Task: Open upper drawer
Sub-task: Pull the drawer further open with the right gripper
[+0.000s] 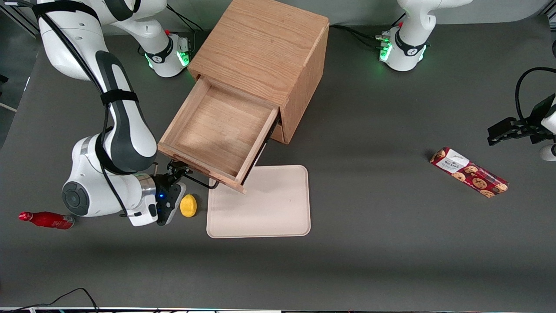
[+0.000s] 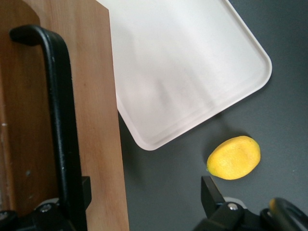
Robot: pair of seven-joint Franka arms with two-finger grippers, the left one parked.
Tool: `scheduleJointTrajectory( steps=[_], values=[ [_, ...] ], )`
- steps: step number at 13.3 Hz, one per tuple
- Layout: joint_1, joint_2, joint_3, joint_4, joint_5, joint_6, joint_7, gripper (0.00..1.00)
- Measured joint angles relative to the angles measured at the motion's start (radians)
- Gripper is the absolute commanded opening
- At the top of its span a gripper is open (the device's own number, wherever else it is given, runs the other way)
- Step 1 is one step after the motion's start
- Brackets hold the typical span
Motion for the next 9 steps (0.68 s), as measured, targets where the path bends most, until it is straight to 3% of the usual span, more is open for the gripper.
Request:
scheduleJointTrajectory(
  steps=[9],
  values=[
    [-0.01,0.002,0.016,0.032,-0.012,-0.014,-0.025,1.0]
  ],
)
